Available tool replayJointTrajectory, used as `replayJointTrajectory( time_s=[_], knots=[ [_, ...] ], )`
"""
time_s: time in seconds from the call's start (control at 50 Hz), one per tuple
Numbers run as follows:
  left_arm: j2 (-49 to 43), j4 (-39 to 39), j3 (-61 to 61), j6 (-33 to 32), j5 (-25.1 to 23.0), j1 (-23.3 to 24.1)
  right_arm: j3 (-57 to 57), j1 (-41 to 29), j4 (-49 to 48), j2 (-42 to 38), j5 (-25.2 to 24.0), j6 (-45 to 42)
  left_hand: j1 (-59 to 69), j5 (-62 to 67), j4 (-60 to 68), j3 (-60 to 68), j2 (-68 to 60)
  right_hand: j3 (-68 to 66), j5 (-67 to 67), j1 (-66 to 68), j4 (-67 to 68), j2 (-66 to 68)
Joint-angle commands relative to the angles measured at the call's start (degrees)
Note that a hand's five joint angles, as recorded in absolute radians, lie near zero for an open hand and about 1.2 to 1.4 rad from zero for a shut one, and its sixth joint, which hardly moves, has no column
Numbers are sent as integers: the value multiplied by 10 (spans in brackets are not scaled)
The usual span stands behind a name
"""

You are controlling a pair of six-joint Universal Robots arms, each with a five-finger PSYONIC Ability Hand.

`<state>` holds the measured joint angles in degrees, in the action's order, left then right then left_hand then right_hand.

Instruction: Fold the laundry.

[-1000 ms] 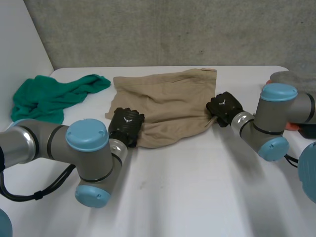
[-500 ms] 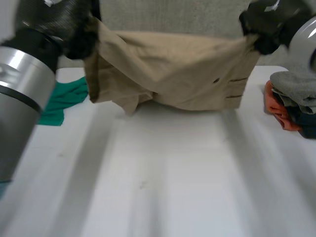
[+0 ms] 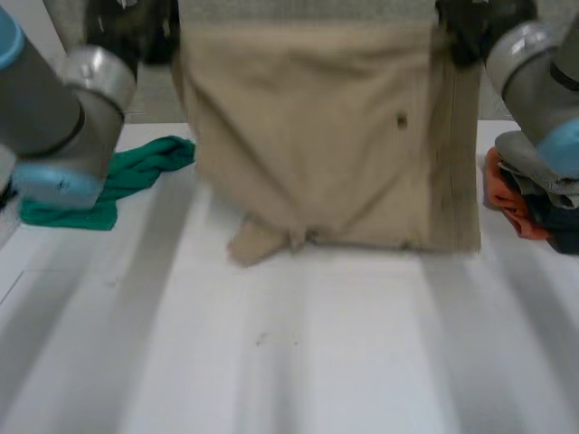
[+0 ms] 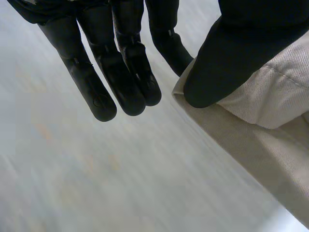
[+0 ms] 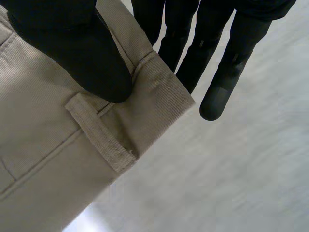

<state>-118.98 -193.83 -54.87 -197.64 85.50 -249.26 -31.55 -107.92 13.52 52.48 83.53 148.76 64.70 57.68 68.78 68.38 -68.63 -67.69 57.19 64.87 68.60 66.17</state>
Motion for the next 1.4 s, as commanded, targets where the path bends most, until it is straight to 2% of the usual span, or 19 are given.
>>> replayJointTrajectory(
  time_s=[0.02,0.06,0.16,0.24,0.4,0.54,0.68,0.74,0.76,0.8,0.86,0.94,1.0,1.08,1.14,1.16,1.24,1.32,1.4],
  knots=[
    [-19,-260,141,39,4,-5,96,-33,-270,-9,43,53,153,123,112,116,-114,-123,128,151,114,138],
    [-20,-275,156,49,4,-10,94,-34,-285,1,43,53,153,123,112,116,-114,-123,128,151,114,138],
    [-21,-229,151,52,4,-16,82,-35,-268,7,43,52,153,123,112,116,-114,-123,128,151,114,138],
    [-23,-191,106,52,2,-17,37,-34,-210,3,37,51,153,123,112,116,-114,-123,128,151,114,138],
    [-27,-162,-62,50,-6,-20,-84,-36,-170,-37,16,43,153,123,112,116,-114,-123,128,151,114,138],
    [-9,-121,-257,38,-44,-12,-182,-48,-148,-69,4,-16,153,123,112,116,-114,-123,128,151,114,138],
    [122,-42,-439,-6,-54,-10,-289,-49,-9,-41,5,-87,153,123,112,116,-114,-123,128,151,114,138],
    [220,22,-496,-19,-53,-7,-363,-43,53,50,7,-95,153,123,112,116,-114,-123,128,151,114,138],
    [247,42,-508,-19,-53,-6,-412,-42,84,113,1,-98,153,123,112,116,-114,-123,128,151,114,138],
    [332,113,-538,-21,-53,-7,-462,-43,113,180,-1,-113,153,123,112,116,-114,-123,128,151,114,138],
    [435,212,-560,-20,-58,-10,-547,-41,152,289,-2,-181,153,123,112,116,-114,-123,128,151,114,138],
    [519,301,-571,-20,-90,-16,-624,-21,168,399,-11,-261,153,123,112,116,-114,-123,128,151,114,138],
    [533,310,-572,-19,-113,-18,-635,-8,166,432,-26,-256,153,123,112,116,-114,-123,128,151,114,138],
    [468,219,-561,-15,-126,-21,-628,3,158,390,-37,-219,153,123,112,116,-114,-123,128,151,114,138],
    [401,147,-540,-12,-123,-20,-607,19,116,309,-52,-188,153,123,112,116,-114,-123,128,151,114,138],
    [353,100,-518,-11,-119,-14,-600,24,101,291,-53,-180,153,123,112,116,-114,-123,128,151,114,138],
    [204,17,-419,-12,-84,6,-563,31,43,223,-40,-136,153,123,112,116,-114,-123,128,151,114,138],
    [54,-3,-266,-16,-34,40,-523,31,4,161,-10,-116,153,123,112,116,-114,-123,128,151,114,138],
    [-79,6,-104,-23,-10,62,-483,30,-31,103,38,-114,153,123,112,116,-114,-123,128,151,114,138]
  ],
)
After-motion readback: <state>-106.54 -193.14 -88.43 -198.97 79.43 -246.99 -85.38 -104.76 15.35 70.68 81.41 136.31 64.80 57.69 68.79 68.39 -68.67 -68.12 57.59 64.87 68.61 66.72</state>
